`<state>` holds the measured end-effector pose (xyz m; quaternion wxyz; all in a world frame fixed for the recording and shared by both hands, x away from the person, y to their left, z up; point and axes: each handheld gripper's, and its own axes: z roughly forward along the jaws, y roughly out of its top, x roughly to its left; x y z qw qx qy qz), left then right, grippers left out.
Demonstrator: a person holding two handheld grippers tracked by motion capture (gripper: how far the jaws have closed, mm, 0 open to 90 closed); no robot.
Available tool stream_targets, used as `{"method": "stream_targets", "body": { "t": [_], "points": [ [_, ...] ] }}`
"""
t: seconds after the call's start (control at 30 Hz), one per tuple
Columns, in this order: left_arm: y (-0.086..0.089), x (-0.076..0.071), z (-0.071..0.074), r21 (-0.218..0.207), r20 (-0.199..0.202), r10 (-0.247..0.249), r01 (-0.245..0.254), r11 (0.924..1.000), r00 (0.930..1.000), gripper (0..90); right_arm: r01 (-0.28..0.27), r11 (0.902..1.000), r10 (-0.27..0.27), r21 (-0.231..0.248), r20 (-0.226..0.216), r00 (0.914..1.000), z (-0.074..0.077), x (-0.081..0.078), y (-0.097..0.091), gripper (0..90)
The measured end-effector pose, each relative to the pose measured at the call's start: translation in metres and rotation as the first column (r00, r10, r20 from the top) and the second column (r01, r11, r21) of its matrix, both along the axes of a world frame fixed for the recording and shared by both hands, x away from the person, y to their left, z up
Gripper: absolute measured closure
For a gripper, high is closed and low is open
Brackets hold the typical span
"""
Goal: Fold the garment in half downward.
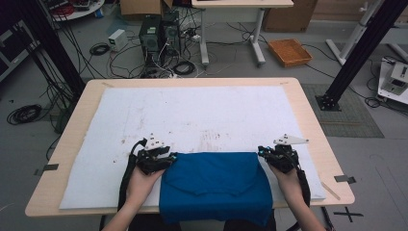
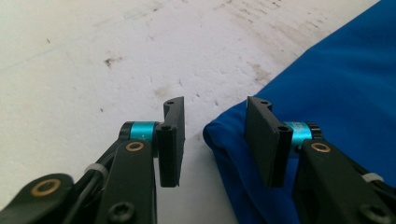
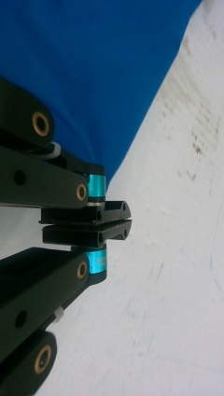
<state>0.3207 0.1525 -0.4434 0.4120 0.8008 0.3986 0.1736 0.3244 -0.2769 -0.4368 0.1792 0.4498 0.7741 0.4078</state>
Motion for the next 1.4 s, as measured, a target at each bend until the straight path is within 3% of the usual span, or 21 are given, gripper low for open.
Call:
{"method": "stream_targets", "body": {
  "t": [0.07, 0.1, 0.23, 0.37, 0.43, 0.5, 0.53, 0.6, 0.67, 0.7, 0.73, 0.8, 0.83, 0.9, 1.1, 1.17, 1.37, 1.4],
  "points": [
    [0.001, -0.003, 0.002, -0.008, 0.0, 0.0, 0.0, 1.0, 1.0, 58.1, 0.012, 0.9999, -0.012, 0.011, -0.002, 0.9999, 0.001, 0.001, -0.004, 88.7],
    [0.002, -0.004, 0.004, -0.017, 0.006, 0.003, -0.003, 0.9998, 1.0, 57.1, 0.021, 0.999, -0.022, 0.039, 0.014, 0.9997, 0.006, -0.001, -0.006, 80.4],
    [0.008, -0.002, 0.008, -0.04, 0.017, 0.023, -0.022, 0.999, 0.9996, 55.1, 0.0, 0.9974, -0.002, 0.073, 0.024, 0.9997, 0.011, -0.004, -0.003, 71.0],
    [0.013, 0.008, 0.006, -0.106, -0.02, 0.041, -0.042, 0.9934, 0.999, 52.8, -0.009, 0.9967, 0.012, 0.081, -0.038, 0.9992, 0.005, 0.0, 0.004, 59.6],
    [0.011, 0.011, 0.003, -0.098, -0.056, 0.042, -0.047, 0.9941, 0.9975, 51.9, 0.016, 0.9967, -0.008, 0.08, -0.094, 0.9956, -0.003, 0.007, 0.005, 58.4],
    [0.01, 0.013, -0.001, -0.074, -0.089, 0.043, -0.049, 0.996, 0.9951, 51.9, 0.016, 0.9968, -0.007, 0.079, -0.114, 0.9935, -0.006, 0.01, 0.005, 58.4],
    [0.009, 0.013, -0.002, -0.073, -0.107, 0.044, -0.052, 0.996, 0.9932, 51.9, 0.018, 0.9967, -0.005, 0.079, -0.151, 0.9885, -0.01, 0.013, 0.004, 58.9],
    [0.009, 0.013, -0.004, -0.066, -0.13, 0.039, -0.048, 0.9967, 0.9907, 52.0, 0.017, 0.9966, -0.003, 0.081, -0.168, 0.9858, -0.012, 0.014, 0.004, 60.0],
    [0.009, 0.011, -0.005, -0.057, -0.119, 0.039, -0.047, 0.9973, 0.9922, 53.2, 0.005, 0.9962, 0.01, 0.086, -0.165, 0.9862, -0.012, 0.014, 0.002, 70.6],
    [0.009, 0.01, -0.005, -0.061, -0.119, 0.042, -0.049, 0.9969, 0.9921, 58.4, -0.026, 0.9956, 0.041, 0.09, -0.162, 0.9859, -0.013, 0.012, 0.001, 79.2],
    [0.009, 0.009, -0.006, -0.068, -0.116, 0.037, -0.045, 0.9967, 0.9926, 58.4, -0.026, 0.9956, 0.041, 0.09, -0.162, 0.9859, -0.013, 0.012, 0.001, 79.2],
    [0.009, 0.007, -0.008, -0.097, -0.119, -0.001, -0.011, 0.9952, 0.9929, 71.8, -0.045, 0.9967, 0.053, 0.067, -0.136, 0.9893, -0.013, 0.009, 0.003, 83.9],
    [0.009, 0.006, -0.007, -0.09, -0.113, -0.011, 0.001, 0.9959, 0.9936, 78.4, -0.051, 0.9967, 0.058, 0.063, -0.124, 0.9906, -0.013, 0.008, 0.003, 85.0],
    [0.006, 0.004, -0.006, -0.071, -0.086, -0.025, 0.019, 0.9973, 0.996, 83.5, -0.058, 0.9968, 0.064, 0.054, -0.117, 0.9911, -0.013, 0.008, 0.003, 85.9],
    [0.01, 0.011, -0.006, -0.085, -0.06, -0.034, 0.029, 0.996, 0.9976, 85.1, -0.067, 0.9969, 0.07, 0.041, -0.07, 0.9951, -0.008, 0.013, 0.003, 86.6],
    [0.011, 0.018, -0.004, -0.044, -0.038, -0.036, 0.034, 0.9985, 0.9986, 85.1, -0.066, 0.9971, 0.068, 0.038, -0.065, 0.9956, -0.007, 0.018, 0.003, 86.7],
    [0.012, 0.051, 0.006, -0.054, -0.024, -0.016, 0.014, 0.9984, 0.9996, 85.1, -0.055, 0.9984, 0.055, -0.006, -0.026, 0.9981, 0.004, 0.047, 0.008, 86.6],
    [0.012, 0.057, 0.008, -0.067, -0.018, -0.005, 0.004, 0.9977, 0.9998, 85.0, -0.049, 0.9987, 0.049, -0.014, -0.014, 0.9987, 0.009, 0.059, 0.01, 86.6]
  ]
}}
